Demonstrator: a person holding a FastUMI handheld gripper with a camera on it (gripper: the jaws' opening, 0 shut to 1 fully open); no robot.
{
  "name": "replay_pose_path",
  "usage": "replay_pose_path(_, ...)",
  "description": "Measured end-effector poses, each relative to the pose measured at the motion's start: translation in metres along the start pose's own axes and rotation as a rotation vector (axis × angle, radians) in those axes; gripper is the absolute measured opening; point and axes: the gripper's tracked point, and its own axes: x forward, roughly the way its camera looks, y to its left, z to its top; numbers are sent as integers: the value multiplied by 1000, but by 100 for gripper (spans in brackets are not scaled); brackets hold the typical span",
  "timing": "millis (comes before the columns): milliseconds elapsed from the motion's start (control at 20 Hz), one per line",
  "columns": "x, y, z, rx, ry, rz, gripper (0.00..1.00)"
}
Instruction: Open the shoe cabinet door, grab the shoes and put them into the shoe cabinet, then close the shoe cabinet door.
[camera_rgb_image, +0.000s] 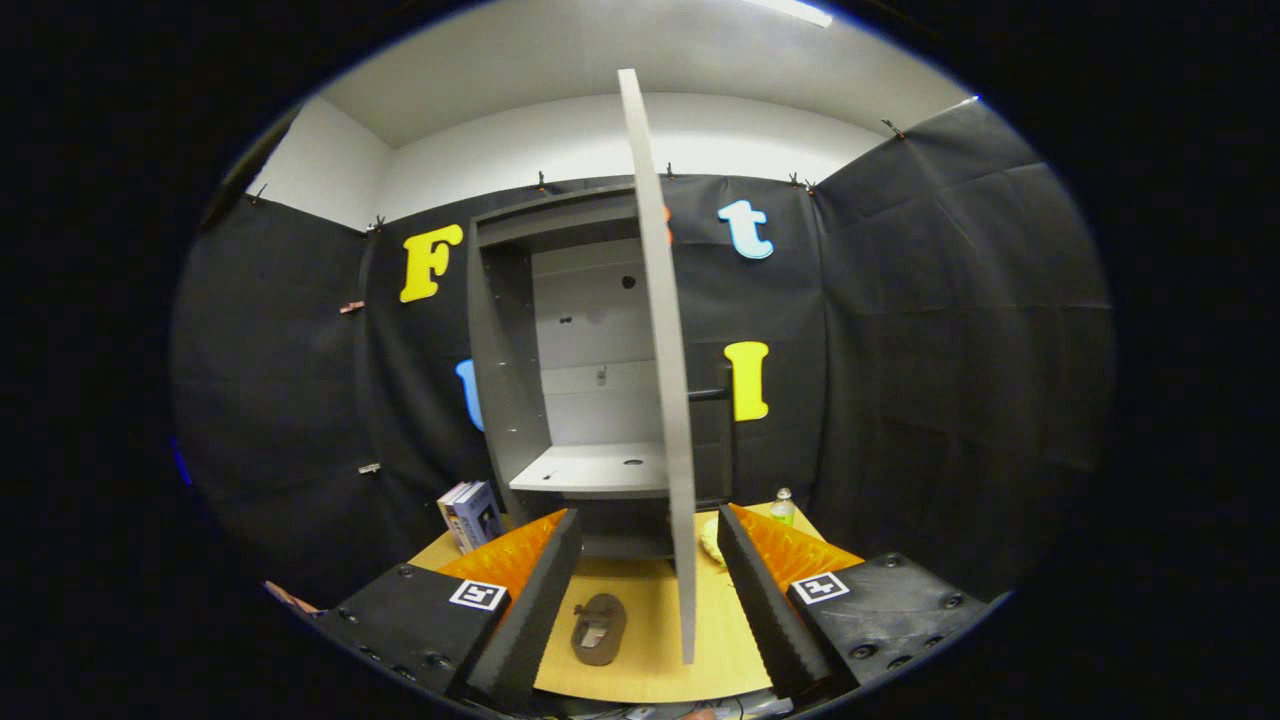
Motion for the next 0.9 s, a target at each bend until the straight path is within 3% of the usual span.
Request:
replay_pose_path(150,9,32,-28,-57,57,46,99)
replay_pose_path(450,37,84,-110,-55,211,126,99)
replay_pose_path(900,100,118,-255,70,497,67,99)
